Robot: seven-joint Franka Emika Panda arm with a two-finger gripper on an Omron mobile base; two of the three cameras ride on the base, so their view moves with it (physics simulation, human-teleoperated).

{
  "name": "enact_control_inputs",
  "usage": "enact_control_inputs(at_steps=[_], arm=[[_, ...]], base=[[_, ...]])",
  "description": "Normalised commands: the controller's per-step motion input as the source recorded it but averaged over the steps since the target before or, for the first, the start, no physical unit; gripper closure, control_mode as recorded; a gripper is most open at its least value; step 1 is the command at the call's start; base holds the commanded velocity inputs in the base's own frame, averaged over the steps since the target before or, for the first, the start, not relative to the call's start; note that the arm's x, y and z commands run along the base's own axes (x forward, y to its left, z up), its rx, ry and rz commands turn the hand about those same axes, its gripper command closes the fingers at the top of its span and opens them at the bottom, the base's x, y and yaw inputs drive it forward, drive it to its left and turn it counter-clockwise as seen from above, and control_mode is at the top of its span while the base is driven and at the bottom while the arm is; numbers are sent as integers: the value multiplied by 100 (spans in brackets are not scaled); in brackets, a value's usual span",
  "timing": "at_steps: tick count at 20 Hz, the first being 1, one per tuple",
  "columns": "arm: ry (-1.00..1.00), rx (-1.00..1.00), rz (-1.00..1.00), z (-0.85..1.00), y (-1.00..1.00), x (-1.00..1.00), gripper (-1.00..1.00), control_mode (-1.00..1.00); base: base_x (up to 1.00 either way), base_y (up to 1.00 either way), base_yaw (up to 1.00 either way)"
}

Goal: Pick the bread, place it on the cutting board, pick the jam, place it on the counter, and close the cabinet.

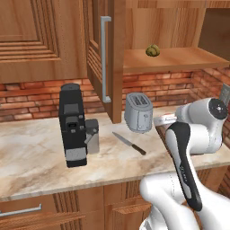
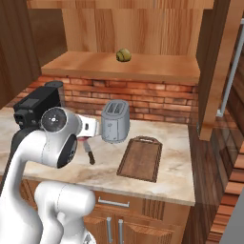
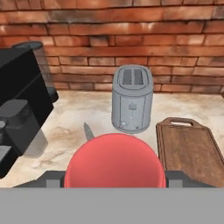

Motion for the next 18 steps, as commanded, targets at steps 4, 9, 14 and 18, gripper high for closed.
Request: enact_control_inputs(at_steps=[4, 9, 14, 18], arm=[[0, 0, 0, -46, -12, -6, 100, -100], [0, 0, 0, -44, -10, -1, 100, -100], [0, 0, 0, -45, -8, -9, 100, -100], [0, 0, 0, -50, -2, -13, 100, -100]], base=[[0, 0, 0], [0, 0, 0], [0, 0, 0], [0, 0, 0]])
